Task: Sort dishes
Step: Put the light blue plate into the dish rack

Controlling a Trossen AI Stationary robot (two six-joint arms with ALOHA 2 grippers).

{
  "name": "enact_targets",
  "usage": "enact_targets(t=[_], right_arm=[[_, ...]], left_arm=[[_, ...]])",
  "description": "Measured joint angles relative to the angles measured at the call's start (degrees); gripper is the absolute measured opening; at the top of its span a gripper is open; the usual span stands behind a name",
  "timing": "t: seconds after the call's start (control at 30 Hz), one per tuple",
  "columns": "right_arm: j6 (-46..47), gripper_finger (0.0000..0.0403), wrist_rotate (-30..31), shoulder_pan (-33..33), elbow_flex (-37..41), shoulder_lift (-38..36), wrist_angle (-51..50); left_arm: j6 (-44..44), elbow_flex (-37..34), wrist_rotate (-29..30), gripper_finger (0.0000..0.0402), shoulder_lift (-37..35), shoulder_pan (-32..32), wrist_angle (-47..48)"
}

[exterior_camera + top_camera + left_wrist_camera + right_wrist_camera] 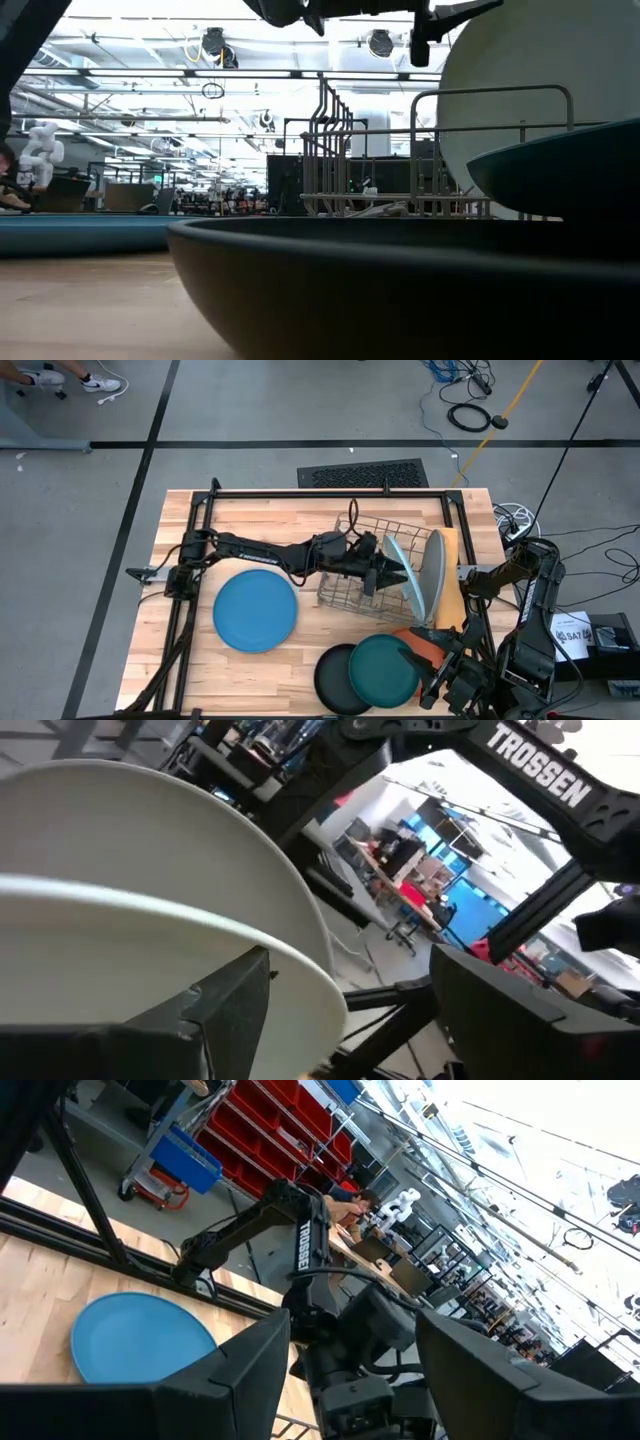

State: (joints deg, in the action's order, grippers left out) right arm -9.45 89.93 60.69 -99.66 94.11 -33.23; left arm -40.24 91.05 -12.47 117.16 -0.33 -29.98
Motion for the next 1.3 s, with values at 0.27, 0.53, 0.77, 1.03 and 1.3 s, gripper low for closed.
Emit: enact_targets(t=[0.27,0.53,0.77,1.03,1.3], right_arm=[[0.0,0.021,0.0,0.0,0.0,0.0,0.0],[0.0,0.021,0.0,0.0,0.0,0.0,0.03],[0.0,0.021,0.0,0.0,0.0,0.0,0.09],[0.1,0.021,-0.26,0.0,0.0,0.0,-0.37],[5.22,0.021,-0.26,0.2,0.0,0.0,-6.05]], left_arm=[[-1.46,0.02,2.78,0.0272,-0.02,0.36,5.72],[-2.03,0.01,4.52,0.0272,-0.02,0.74,8.31],[-3.46,0.02,6.28,0.0272,-0.02,0.8,8.5],[-10.48,0.02,8.66,0.0272,-0.02,2.68,9.4],[-12.02,0.04,13.04,0.0244,-0.07,2.68,9.4]])
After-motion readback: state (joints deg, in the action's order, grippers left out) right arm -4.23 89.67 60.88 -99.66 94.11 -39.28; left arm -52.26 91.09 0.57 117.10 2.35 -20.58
